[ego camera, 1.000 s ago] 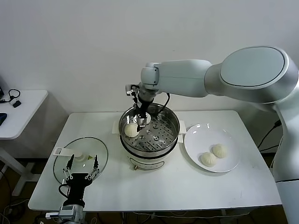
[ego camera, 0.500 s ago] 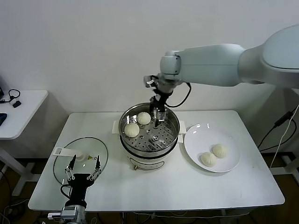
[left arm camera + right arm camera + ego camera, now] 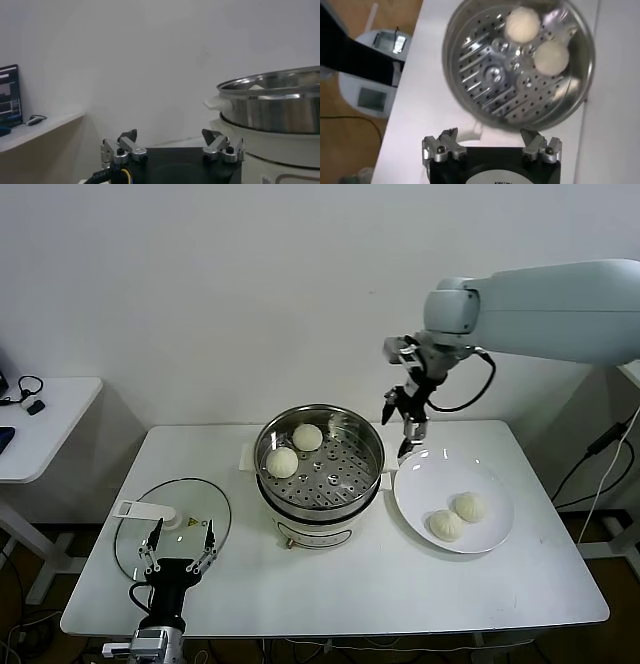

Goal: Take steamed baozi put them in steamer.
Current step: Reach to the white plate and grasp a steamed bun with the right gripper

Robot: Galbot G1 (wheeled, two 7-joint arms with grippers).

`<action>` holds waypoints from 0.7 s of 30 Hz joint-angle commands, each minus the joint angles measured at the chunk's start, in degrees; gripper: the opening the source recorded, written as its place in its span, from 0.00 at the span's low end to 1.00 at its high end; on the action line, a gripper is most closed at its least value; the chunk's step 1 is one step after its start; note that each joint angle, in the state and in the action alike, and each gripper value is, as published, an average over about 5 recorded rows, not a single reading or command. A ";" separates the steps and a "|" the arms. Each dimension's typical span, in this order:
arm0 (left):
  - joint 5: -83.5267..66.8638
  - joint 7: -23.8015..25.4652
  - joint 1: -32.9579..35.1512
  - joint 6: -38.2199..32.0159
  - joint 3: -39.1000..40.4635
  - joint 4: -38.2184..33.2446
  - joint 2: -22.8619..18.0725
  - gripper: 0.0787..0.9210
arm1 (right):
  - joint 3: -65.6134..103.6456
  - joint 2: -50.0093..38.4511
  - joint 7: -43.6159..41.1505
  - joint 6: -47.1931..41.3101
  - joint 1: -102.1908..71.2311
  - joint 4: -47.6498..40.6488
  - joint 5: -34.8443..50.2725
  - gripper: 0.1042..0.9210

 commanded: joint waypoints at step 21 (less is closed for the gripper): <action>0.69 -0.50 0.60 -1.36 -0.65 1.50 -0.58 0.88 | 0.62 -17.21 5.43 -0.65 -12.70 3.53 -17.27 0.88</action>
